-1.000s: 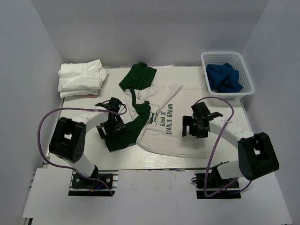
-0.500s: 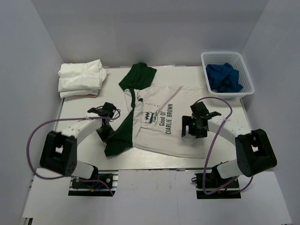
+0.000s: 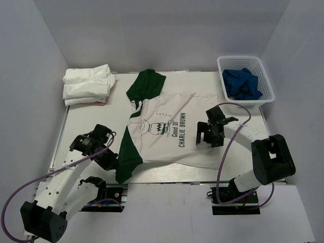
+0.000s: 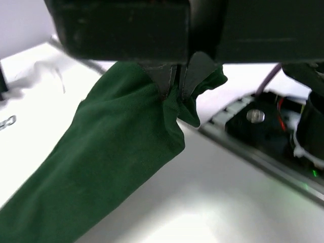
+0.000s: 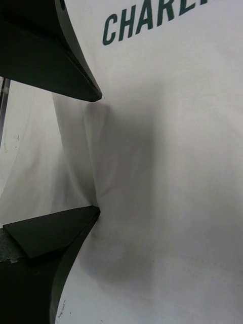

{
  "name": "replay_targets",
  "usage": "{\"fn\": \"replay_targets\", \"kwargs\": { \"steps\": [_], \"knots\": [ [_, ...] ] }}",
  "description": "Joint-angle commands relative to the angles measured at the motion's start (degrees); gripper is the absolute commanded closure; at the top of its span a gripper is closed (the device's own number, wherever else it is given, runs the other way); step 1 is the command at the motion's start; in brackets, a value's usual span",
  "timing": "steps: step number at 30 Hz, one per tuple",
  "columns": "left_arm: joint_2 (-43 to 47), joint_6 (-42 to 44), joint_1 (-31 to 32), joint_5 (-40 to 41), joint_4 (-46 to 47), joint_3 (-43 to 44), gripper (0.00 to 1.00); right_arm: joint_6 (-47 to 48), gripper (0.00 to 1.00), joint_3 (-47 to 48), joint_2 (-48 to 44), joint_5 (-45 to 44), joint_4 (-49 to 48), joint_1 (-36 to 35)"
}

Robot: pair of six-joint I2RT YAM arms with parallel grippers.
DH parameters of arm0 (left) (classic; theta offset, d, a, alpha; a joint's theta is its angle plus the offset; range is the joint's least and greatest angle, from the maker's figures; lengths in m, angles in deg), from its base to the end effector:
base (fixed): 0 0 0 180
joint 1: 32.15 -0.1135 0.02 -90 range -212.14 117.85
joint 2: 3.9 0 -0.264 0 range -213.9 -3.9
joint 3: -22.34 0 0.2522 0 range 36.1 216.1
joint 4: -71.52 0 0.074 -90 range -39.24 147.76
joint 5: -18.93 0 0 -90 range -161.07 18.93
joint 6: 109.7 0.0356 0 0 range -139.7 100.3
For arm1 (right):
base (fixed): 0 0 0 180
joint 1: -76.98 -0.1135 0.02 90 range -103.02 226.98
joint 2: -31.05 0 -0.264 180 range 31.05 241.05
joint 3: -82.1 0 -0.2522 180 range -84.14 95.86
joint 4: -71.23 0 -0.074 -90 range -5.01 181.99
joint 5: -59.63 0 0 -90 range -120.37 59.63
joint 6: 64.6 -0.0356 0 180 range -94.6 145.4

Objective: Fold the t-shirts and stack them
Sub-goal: Flatten out the tshirt

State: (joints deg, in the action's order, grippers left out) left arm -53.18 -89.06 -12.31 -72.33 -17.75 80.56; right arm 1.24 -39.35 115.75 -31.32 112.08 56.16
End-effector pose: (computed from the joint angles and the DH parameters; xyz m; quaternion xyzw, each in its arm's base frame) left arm 0.1082 -0.0399 0.2447 -0.4165 0.9052 -0.0670 0.0523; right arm 0.2477 0.0936 0.1643 0.0302 0.9794 0.0688 0.1873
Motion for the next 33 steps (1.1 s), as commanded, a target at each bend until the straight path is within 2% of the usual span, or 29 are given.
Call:
{"fn": "replay_targets", "kwargs": {
  "steps": [1, 4, 8, 12, 13, 14, 15, 16, 18, 19, 21, 23, 26, 27, 28, 30, 33],
  "knots": [
    [1.5, -0.5, 0.2, -8.5, -5.4, -1.0, 1.0, -0.6, 0.1, -2.9, 4.6, -2.5, -0.8, 1.5],
    [4.6, -1.2, 0.2, -11.2, -5.4, -1.0, 1.0, -1.9, 0.1, -3.2, 6.1, -4.7, 0.1, 2.8],
    [4.1, -0.5, 0.2, -13.1, -5.4, -1.8, 1.0, -4.6, 0.1, -3.9, 6.9, -6.8, 1.9, 5.4],
    [3.4, 5.2, 0.2, -18.7, -5.4, -6.7, 1.0, -3.6, 0.1, -4.5, 5.1, -1.7, 1.1, 7.5],
    [3.4, 7.0, 0.2, -19.9, -5.4, -7.5, 0.95, -3.3, 0.1, -3.9, 4.4, -1.2, 0.9, 7.5],
    [2.7, 9.2, 0.2, -22.4, -5.4, -7.5, 0.83, -3.2, 0.1, -2.4, 3.9, 0.1, 1.0, 7.7],
    [1.8, 13.0, 0.2, -23.6, -5.4, -8.2, 0.07, -2.7, 0.1, -1.7, 3.3, 0.2, 1.1, 7.5],
    [-0.1, 14.2, 0.2, -23.6, -5.4, -7.4, 0.0, -2.6, 0.1, 0.6, 3.2, 0.2, 1.3, 7.5],
    [-2.7, 16.2, 0.2, -20.0, -5.4, -2.9, 0.0, -1.7, 0.1, 2.0, 2.3, -0.2, 2.0, 7.5],
    [-4.4, 16.7, 0.2, -15.3, -4.8, -0.8, 0.0, -1.4, 0.1, 3.4, 2.1, 0.1, 1.9, 7.5],
    [-11.7, 19.1, 0.2, -10.4, -2.2, 5.6, 0.0, -1.1, 0.1, 5.3, 1.3, -0.9, 2.1, 7.2],
    [-16.7, 19.8, 0.2, -3.1, 4.1, 10.7, 0.0, -0.5, 0.1, 6.0, 0.3, -1.2, 0.4, 7.0],
    [-27.0, 25.1, 0.2, -0.8, 13.7, 16.2, 0.0, 3.3, 0.1, 7.5, -0.3, 0.1, -1.3, 6.6],
    [-29.5, 26.3, -0.8, -0.8, 19.5, 17.6, 0.0, 4.8, 0.1, 9.8, -0.6, 0.3, -2.0, 6.3],
    [-35.1, 30.0, -0.8, -0.8, 22.0, 21.0, 0.0, 6.4, 0.1, 10.2, -1.1, 0.3, -2.6, 6.0],
    [-41.6, 31.1, -0.8, 2.7, 23.0, 25.9, 0.0, 8.1, 0.1, 11.4, -1.6, 2.9, -5.9, 5.1],
    [-53.8, 34.0, -1.3, 6.6, 23.6, 36.6, 0.1, 11.6, 0.1, 12.9, -1.0, 6.1, -9.0, 4.3]
  ]
}}
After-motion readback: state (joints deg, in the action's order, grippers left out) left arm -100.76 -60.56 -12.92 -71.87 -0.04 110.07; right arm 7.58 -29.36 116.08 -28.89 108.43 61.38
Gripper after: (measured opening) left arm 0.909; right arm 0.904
